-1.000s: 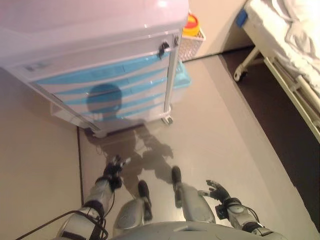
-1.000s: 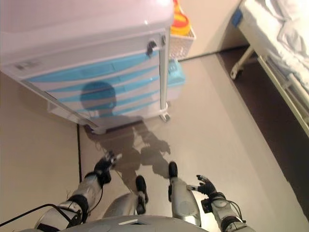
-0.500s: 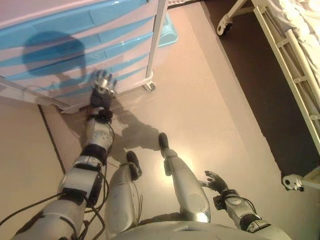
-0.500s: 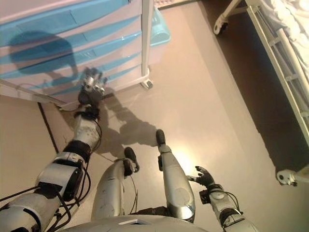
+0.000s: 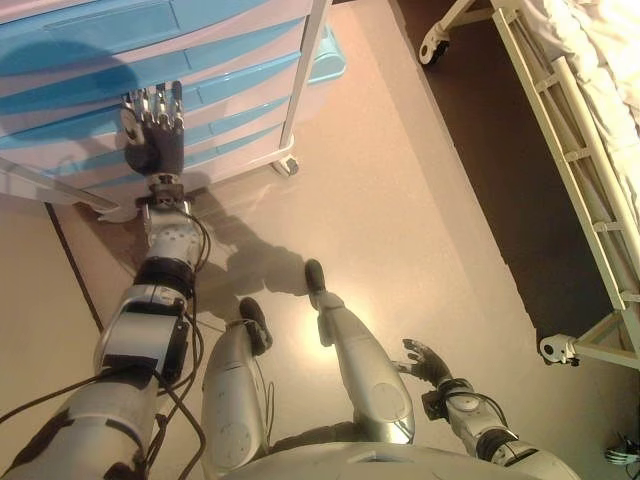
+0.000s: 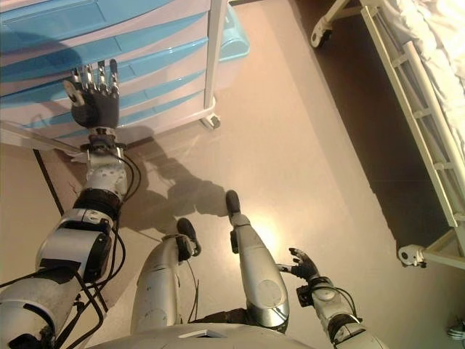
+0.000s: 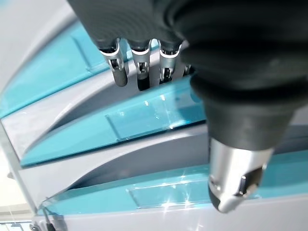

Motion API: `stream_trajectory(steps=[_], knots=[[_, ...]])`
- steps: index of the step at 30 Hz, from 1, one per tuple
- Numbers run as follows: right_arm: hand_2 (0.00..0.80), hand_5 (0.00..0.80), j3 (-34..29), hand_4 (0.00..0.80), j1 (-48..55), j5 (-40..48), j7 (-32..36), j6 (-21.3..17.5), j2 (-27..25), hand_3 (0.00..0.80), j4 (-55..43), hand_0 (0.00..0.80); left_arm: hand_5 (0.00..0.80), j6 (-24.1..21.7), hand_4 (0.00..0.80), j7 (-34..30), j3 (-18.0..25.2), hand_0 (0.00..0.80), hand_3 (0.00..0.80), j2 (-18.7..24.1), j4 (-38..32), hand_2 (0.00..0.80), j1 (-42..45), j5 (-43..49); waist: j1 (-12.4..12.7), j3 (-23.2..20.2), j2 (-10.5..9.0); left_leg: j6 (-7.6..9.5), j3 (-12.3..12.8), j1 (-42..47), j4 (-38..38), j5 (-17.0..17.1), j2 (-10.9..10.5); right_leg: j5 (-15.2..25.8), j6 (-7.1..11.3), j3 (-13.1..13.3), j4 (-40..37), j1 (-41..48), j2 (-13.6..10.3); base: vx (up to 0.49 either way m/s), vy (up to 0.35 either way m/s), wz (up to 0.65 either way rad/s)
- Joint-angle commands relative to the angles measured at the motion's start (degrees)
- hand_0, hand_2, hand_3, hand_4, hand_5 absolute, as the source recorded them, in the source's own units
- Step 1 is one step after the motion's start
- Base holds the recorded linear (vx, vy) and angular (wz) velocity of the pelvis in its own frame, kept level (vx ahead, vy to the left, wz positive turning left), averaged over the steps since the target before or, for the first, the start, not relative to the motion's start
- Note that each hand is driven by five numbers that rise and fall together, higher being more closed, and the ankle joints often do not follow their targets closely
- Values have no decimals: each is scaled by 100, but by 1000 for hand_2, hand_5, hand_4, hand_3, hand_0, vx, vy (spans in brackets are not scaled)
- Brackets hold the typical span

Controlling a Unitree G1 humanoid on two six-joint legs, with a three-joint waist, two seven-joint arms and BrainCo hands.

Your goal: Open the drawer and pick up the medicine

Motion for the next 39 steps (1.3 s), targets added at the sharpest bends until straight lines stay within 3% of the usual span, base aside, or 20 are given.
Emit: stream_trajectory(steps=[1,6,7,13,22,39], knots=[[0,0,226,0,385,177,-42,-69,-22,0,-119,0,0,-43,0,-516,289,0,0,472,-459,0,-446,-547,92,-310,65,22,-105,338,-488,-456,-324,-654,174,0,444,166,-78,37,-67,2],[0,0,268,0,393,262,-30,6,14,0,-175,0,0,-26,0,-151,248,0,0,514,-475,0,-446,-136,138,-312,17,38,-137,408,-547,-450,-342,-628,200,-21,378,273,-67,27,-58,7],[0,0,267,0,360,288,-29,65,36,0,-217,0,0,7,0,521,128,0,0,534,-294,0,-372,508,174,-299,18,51,-159,420,-588,-429,-352,-611,212,-47,345,307,-73,10,-60,3],[0,0,252,0,304,362,-120,254,52,0,-459,0,0,477,0,1508,-222,0,0,642,284,0,-110,1815,237,-213,39,80,-178,405,-607,-391,-377,-588,231,-118,317,356,-103,-10,-35,8],[0,0,162,0,309,329,-202,339,135,0,-569,0,0,1144,0,1623,-326,0,0,316,648,0,448,2497,308,-146,34,83,-202,457,-688,-337,-417,-550,265,-192,266,431,-141,0,-7,4],[0,0,283,0,452,262,-169,291,205,0,-531,0,0,639,0,1127,-28,0,0,331,535,0,289,1616,324,-87,-100,74,-270,443,-656,-347,-399,-564,266,-211,350,403,-75,0,0,0]])
